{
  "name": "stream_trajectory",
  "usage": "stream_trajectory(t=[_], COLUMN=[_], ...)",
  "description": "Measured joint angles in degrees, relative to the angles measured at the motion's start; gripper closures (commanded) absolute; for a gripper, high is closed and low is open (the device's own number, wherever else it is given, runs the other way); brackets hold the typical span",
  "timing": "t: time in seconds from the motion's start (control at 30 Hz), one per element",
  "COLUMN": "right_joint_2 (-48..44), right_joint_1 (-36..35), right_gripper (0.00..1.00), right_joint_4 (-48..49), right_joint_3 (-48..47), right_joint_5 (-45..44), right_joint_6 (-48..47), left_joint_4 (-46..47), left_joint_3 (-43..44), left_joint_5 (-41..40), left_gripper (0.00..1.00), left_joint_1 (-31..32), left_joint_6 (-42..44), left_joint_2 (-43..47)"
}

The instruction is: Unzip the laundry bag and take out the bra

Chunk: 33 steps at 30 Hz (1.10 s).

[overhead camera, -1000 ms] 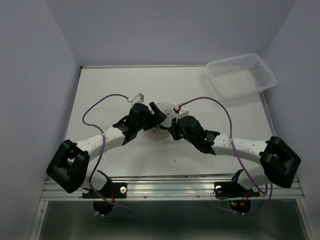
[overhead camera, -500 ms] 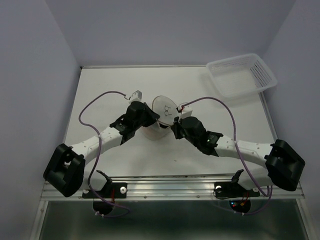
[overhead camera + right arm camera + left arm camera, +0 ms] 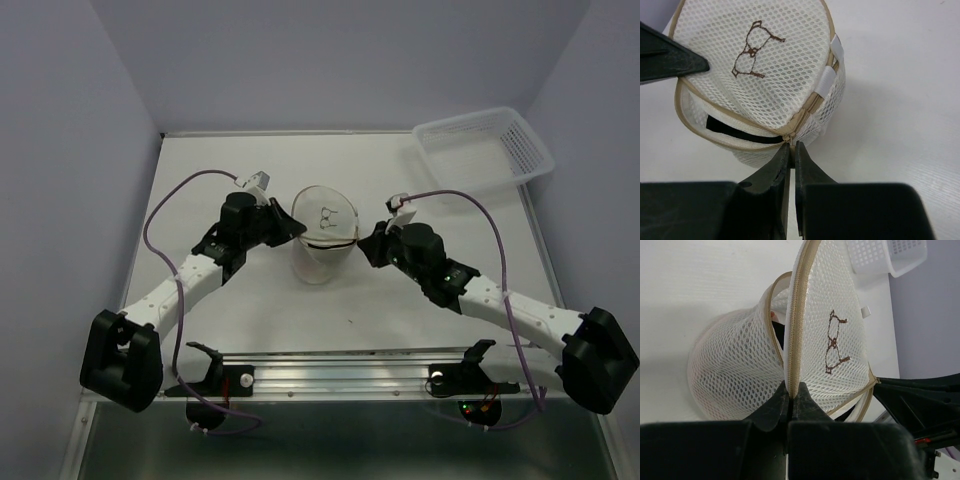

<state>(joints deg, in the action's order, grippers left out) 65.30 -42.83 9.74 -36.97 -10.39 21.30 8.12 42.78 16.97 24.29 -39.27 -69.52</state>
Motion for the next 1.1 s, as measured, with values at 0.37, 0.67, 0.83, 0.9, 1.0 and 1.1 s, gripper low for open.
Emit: stream_trajectory(t=[0.37,0.67,0.83,0.9,1.0,1.1], right_joint_2=[3.89,10.86,13.03,13.64,14.25,14.69], right_joint_1=[-0.61,-7.52,-9.53,-10.01,-10.34,-10.54], right_gripper=[0.99,0.99,0.99,0.99,0.99,0.99], right_joint_4=[-1.86,-1.55,-1.51,-1.44,-1.18,-1.16], right_joint_3=[-0.15,-2.49,-4.59,-5.31,-5.84,-6.19], right_joint_5=[1.81,-1.57,-3.37,-3.87,-4.31,-4.57], right_joint_6=[-0.92,0.37,0.79,0.83,0.96,0.96], left_joint_4=[-0.48,0.2,0.83,0.72,0.2,-0.28], left_joint_3=[3.41,0.61,-3.06,-4.31,-5.46,-5.73], left_joint_5=[-2.56,-11.67,-16.41,-17.75,-19.41,-20.61], left_gripper=[0.02,0.02,0.04,0.06,0.14,0.38], left_joint_1=[-3.76,4.81,10.86,11.28,11.34,11.39], left_joint_6=[0.26,-6.16,-10.32,-11.32,-12.28,-12.63], left_joint_2=[-6.62,-1.9,1.62,1.88,1.88,1.86])
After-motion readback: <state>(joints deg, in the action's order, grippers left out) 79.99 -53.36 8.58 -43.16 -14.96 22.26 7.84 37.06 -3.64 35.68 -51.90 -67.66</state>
